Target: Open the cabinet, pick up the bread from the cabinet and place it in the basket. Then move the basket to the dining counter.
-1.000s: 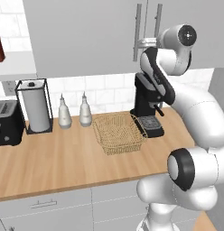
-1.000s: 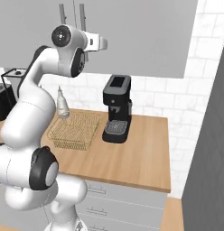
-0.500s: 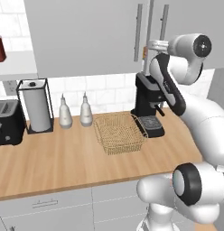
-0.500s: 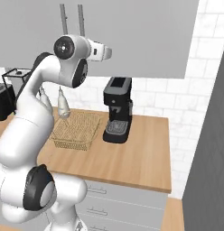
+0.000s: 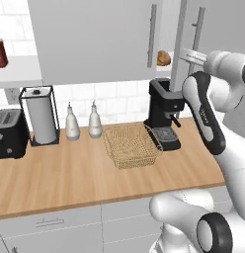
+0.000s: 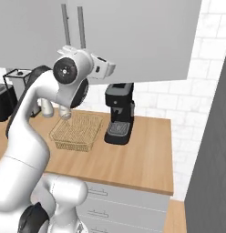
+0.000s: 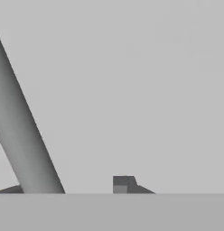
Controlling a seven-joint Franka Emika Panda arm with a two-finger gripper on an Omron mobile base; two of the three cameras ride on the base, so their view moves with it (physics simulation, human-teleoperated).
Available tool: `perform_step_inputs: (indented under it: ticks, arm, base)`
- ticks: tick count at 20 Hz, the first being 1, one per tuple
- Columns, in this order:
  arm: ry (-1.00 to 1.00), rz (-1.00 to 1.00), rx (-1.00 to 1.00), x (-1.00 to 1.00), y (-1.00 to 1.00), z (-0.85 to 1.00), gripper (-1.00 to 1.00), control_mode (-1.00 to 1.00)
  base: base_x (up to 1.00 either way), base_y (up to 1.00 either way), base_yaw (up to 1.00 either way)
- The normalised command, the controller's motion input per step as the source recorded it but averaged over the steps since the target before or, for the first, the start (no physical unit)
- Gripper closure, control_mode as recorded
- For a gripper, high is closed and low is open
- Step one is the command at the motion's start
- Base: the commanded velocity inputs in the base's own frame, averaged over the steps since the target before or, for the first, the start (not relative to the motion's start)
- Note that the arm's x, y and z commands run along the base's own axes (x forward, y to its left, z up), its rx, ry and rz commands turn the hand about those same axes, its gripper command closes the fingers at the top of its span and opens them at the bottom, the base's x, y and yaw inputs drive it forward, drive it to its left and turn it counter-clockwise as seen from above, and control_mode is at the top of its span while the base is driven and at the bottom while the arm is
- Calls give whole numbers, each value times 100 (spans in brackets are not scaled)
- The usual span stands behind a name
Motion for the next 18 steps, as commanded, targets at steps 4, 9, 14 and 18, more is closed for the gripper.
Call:
perform_step_inputs:
  ticks: [4,9,14,18]
  arm:
    - [-2,0,14,-82,-100,-8,100,-100]
    - [1,0,16,-79,-100,-7,100,-100]
    - [7,-3,15,-70,-100,-4,100,-100]
    - [8,-4,15,-66,-100,-15,100,-100]
  base:
    - [0,0,0]
    - [0,0,0]
    - [0,0,0]
    - [0,0,0]
